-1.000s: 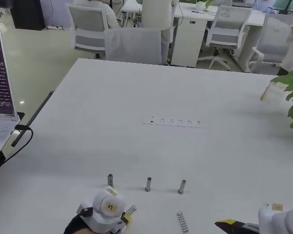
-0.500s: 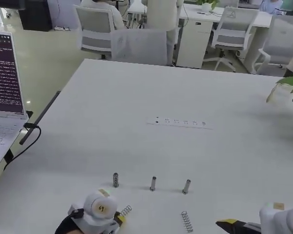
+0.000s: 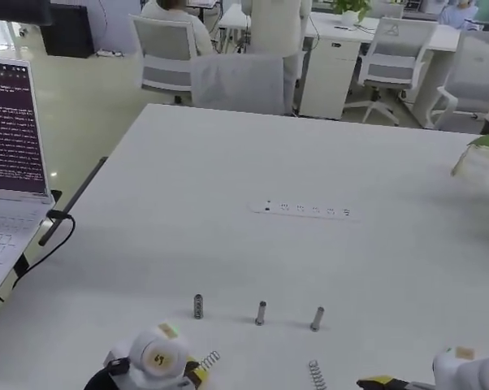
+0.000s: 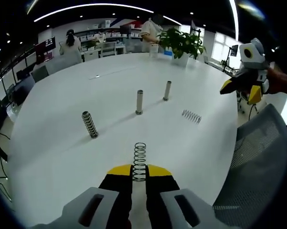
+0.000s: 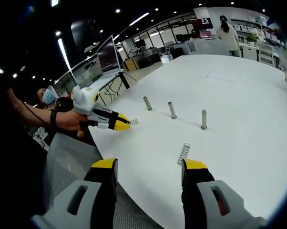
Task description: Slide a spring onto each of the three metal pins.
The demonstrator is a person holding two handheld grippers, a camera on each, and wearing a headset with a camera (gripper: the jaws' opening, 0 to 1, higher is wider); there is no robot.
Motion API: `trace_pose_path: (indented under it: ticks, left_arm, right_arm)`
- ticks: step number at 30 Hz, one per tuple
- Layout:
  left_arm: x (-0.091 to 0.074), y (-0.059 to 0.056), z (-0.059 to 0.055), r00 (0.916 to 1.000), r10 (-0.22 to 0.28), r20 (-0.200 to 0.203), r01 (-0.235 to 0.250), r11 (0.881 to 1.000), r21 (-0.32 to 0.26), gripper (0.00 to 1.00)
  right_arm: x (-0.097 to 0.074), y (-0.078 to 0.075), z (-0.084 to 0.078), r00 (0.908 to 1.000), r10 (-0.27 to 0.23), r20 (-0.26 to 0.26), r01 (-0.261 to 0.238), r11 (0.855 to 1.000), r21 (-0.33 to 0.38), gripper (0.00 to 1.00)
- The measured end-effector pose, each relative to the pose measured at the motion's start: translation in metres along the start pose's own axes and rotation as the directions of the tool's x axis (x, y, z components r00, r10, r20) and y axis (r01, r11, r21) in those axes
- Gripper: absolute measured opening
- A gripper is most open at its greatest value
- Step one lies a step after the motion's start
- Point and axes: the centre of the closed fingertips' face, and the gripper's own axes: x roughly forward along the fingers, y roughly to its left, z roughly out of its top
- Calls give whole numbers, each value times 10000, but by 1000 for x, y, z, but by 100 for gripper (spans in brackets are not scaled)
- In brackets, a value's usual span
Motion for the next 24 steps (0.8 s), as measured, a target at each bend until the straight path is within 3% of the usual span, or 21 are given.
trace_pose_path:
  ticks: [17, 24]
  left_arm:
    - [-15, -10, 25, 9982, -283, 533, 256, 9984, 510, 2]
    - [-15, -23, 37, 9954, -605, 740, 542, 9950, 841, 2]
  right_arm:
    - [21, 4, 17, 9989, 463, 98, -462, 9988, -164, 49]
    - [33, 9, 23, 9973, 731, 111, -729, 9971, -227, 47]
